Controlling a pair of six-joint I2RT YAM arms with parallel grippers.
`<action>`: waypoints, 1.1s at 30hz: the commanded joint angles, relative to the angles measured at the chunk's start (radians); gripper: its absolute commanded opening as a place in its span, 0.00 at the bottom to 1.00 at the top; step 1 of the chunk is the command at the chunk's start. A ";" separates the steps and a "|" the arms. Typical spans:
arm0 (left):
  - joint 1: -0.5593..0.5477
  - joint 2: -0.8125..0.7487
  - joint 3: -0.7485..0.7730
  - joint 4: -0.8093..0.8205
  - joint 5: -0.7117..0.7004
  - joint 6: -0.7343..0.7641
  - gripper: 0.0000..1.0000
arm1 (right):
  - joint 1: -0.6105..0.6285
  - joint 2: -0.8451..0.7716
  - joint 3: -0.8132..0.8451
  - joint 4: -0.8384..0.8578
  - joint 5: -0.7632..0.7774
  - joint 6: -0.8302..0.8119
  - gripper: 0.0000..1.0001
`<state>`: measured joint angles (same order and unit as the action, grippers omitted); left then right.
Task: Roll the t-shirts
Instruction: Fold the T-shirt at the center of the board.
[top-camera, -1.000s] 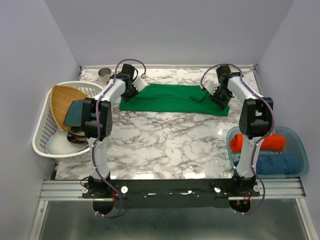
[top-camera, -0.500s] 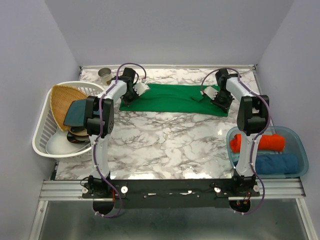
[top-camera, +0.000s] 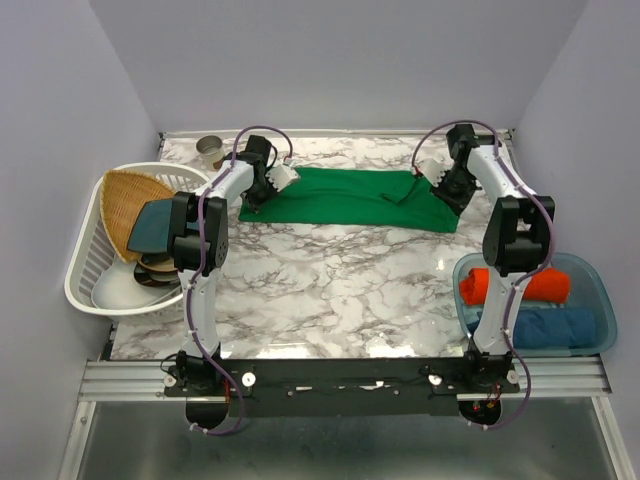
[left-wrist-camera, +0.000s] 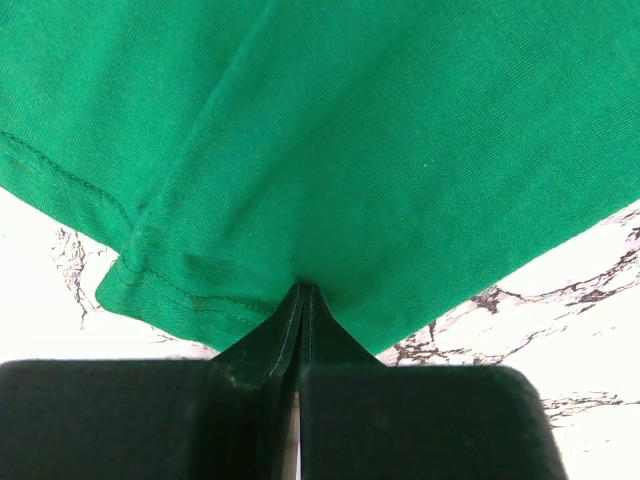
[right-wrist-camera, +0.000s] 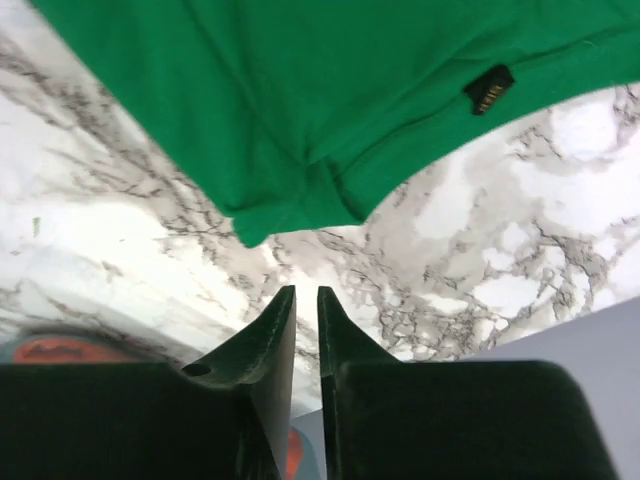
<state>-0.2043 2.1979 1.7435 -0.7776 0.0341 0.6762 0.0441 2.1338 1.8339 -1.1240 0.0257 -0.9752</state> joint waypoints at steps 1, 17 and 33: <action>0.003 0.029 -0.001 -0.028 0.006 -0.001 0.08 | 0.000 0.003 -0.033 -0.108 -0.110 -0.063 0.19; 0.003 0.051 0.031 -0.043 -0.022 -0.009 0.08 | -0.001 0.123 -0.038 -0.013 0.028 -0.129 0.11; 0.008 0.039 -0.004 -0.035 -0.056 0.043 0.08 | -0.066 0.149 0.168 0.015 0.065 -0.079 0.15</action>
<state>-0.2050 2.2127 1.7634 -0.7967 0.0090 0.7025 0.0006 2.2791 1.8748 -1.1007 0.1265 -1.0809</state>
